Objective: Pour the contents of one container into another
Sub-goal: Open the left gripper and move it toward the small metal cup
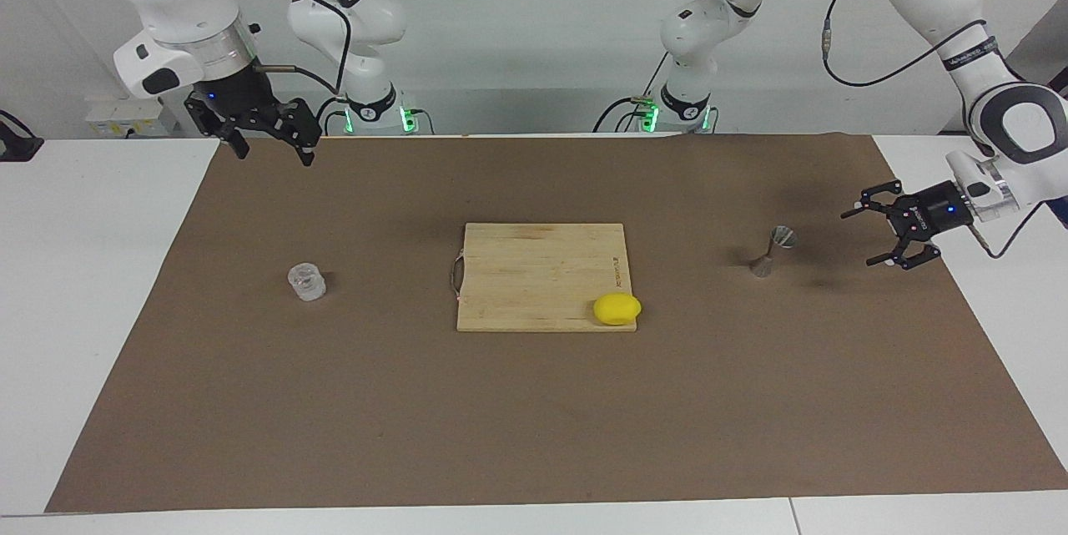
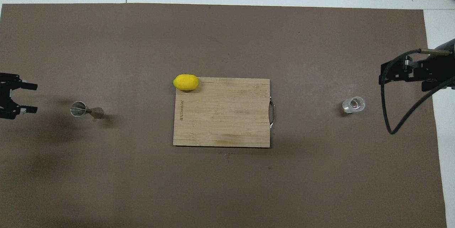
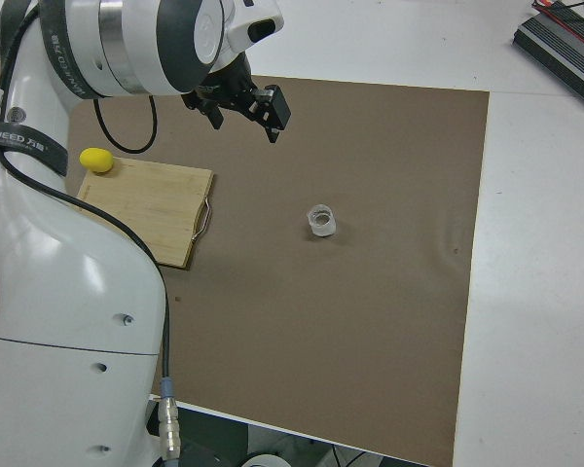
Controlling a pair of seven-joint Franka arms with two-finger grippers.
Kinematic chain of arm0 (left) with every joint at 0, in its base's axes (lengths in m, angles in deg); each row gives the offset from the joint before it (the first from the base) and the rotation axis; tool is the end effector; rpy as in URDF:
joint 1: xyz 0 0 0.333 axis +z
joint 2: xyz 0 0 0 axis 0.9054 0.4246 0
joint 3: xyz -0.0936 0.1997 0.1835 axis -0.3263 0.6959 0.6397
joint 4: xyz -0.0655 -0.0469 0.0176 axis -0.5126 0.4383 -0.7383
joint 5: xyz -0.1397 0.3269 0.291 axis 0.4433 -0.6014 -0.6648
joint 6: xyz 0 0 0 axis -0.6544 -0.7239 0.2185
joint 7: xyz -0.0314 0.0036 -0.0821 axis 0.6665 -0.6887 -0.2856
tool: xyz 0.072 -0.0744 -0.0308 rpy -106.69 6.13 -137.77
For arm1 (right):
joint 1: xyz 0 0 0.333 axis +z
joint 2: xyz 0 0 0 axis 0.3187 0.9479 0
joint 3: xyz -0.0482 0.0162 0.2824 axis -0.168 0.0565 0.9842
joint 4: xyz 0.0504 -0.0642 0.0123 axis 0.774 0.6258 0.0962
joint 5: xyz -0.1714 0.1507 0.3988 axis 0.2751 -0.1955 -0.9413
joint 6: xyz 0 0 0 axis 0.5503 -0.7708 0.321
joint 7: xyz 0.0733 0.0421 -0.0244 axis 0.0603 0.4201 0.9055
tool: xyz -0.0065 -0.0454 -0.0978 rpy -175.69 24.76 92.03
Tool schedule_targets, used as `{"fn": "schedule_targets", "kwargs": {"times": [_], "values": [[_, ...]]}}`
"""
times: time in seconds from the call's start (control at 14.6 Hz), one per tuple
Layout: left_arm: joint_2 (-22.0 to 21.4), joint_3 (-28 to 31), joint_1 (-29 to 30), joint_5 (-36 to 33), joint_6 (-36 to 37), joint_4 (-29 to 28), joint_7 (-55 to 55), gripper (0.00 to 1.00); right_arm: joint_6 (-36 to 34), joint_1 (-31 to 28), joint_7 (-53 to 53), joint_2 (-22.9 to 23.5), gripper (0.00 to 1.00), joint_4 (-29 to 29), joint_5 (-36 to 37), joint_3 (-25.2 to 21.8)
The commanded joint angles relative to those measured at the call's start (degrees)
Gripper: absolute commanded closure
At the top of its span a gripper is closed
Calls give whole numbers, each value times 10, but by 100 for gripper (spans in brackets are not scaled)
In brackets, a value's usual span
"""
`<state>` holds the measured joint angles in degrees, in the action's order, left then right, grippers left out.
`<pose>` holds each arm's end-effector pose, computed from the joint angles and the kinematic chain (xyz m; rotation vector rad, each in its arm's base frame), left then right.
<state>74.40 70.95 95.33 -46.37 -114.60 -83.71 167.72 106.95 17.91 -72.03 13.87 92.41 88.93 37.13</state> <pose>0.6225 0.2557 0.3153 2.0600 -1.2264 0.4296 0.6280 0.0370 0.6191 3.1213 -0.2757 -0.0569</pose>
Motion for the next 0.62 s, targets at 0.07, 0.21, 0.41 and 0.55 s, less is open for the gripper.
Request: {"fn": "schedule_targets", "kwargs": {"times": [0.07, 0.21, 0.41, 0.55], "values": [[47, -5, 45, 57, 64, 1, 134, 0, -4, -10, 16, -3, 1, 4, -7, 5], [47, -6, 47, 64, 76, -13, 201, 0, -4, -11, 16, -3, 1, 4, -7, 6], [34, -9, 29, 81, 73, -71, 262, 0, -4, -10, 16, -3, 1, 4, -7, 6], [22, -8, 19, 108, 69, -110, 270, 0, -4, -10, 16, -3, 1, 4, -7, 6]]}}
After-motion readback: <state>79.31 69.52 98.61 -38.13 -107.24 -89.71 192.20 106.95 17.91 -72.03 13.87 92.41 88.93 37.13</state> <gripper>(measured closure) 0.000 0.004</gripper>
